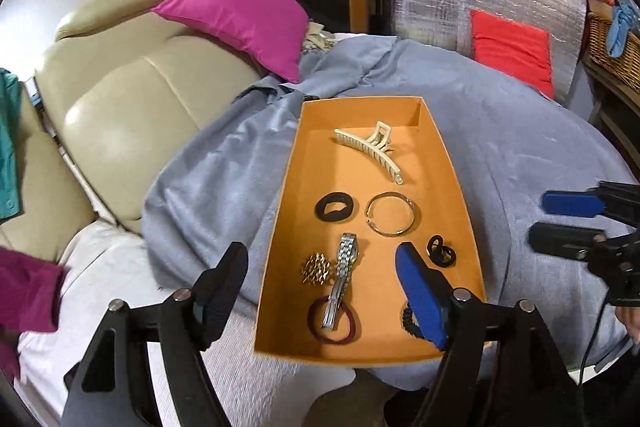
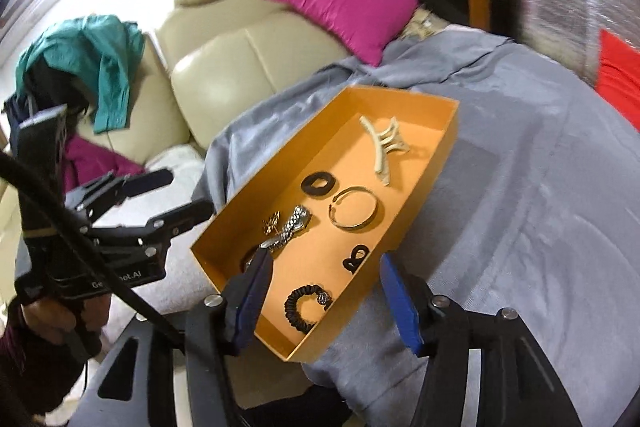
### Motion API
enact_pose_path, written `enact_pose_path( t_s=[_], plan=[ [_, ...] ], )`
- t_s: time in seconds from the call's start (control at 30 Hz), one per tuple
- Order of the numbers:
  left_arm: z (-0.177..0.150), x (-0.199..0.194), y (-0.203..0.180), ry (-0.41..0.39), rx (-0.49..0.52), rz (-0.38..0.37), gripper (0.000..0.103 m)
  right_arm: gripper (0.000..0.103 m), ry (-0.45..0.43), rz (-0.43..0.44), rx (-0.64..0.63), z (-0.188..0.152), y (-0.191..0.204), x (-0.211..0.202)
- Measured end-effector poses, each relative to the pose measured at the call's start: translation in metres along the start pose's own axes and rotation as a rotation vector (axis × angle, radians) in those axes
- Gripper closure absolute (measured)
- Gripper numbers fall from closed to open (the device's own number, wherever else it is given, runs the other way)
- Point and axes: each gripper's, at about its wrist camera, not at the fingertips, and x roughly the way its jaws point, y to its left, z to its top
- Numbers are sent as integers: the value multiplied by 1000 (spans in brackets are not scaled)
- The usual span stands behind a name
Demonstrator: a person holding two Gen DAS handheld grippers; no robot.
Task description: Organize jewelry
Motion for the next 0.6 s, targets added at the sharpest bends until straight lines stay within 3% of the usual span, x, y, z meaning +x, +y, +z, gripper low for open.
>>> enact_pose_path(
  t_s=[0.13,0.4,0.6],
  plan=[
    [-1,-19,-5,-5,-9,78,20,24,-89,-13,63,-8,4,-39],
    [-6,-75,-23,-75,-15,166,18,19,-168,-12,112,-21,30,-99],
    [-10,-112,-24,-127,-27,192,18,19,-219,-72,159,-31,53,-128]
  ],
)
